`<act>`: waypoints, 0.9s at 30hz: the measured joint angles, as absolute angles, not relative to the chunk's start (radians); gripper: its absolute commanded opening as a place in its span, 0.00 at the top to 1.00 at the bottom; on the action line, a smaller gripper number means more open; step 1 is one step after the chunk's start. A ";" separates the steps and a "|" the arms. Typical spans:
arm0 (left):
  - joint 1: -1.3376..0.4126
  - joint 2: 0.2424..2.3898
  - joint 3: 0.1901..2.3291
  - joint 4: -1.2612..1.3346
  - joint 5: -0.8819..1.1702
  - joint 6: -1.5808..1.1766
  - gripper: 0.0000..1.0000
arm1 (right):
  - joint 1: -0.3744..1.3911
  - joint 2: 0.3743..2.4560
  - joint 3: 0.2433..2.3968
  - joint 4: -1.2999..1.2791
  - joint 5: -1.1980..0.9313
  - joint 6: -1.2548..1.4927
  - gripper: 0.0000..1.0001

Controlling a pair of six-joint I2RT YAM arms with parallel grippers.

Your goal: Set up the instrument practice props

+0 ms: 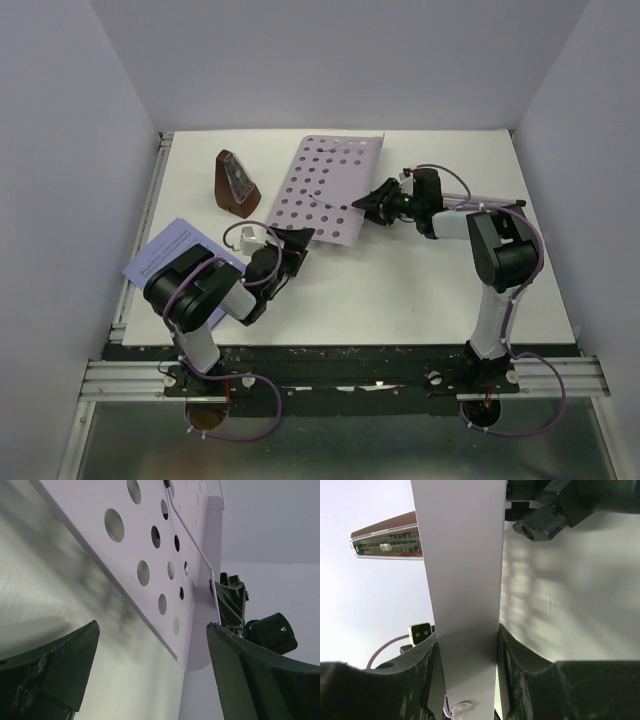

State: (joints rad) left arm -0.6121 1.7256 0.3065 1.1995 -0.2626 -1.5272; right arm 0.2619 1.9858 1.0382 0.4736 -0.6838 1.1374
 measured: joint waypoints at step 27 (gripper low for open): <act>-0.525 1.836 0.435 1.268 -0.125 -1.512 0.85 | 0.253 1.877 0.960 0.405 -0.788 1.134 0.38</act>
